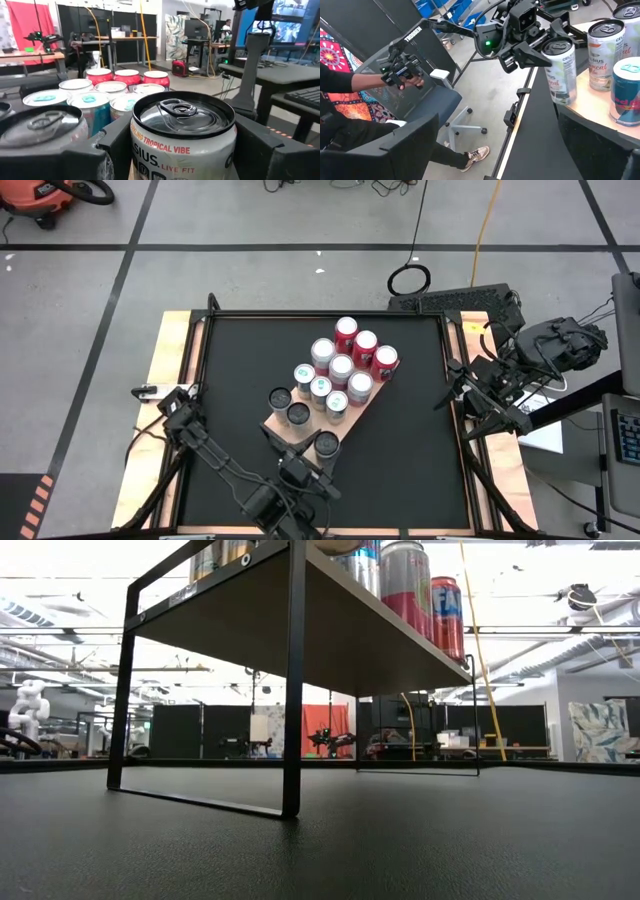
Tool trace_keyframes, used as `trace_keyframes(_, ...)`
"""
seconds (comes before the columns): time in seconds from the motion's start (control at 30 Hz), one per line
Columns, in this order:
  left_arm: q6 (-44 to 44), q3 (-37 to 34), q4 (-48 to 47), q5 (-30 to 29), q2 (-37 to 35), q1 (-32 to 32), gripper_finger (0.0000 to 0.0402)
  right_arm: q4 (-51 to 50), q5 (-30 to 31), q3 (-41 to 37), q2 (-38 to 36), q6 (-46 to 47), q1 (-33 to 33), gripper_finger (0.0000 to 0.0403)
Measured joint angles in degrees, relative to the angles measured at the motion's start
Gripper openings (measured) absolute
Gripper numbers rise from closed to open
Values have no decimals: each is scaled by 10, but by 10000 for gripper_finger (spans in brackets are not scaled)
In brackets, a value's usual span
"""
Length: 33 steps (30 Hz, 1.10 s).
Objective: Place canned beverage on shelf
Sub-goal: Put the white-yellow soda can on the shelf aligned with the white-yellow soda can
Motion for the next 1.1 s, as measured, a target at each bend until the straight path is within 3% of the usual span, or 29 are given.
trace_keyframes(0.37, 11, 0, -28, 71, 0, 23, 253, 0, 0, 0, 0, 4, 0, 389)
trace_keyframes(1.1, 10, 0, -37, 100, -1, 24, 285, -3, 5, 0, 0, 4, 0, 389)
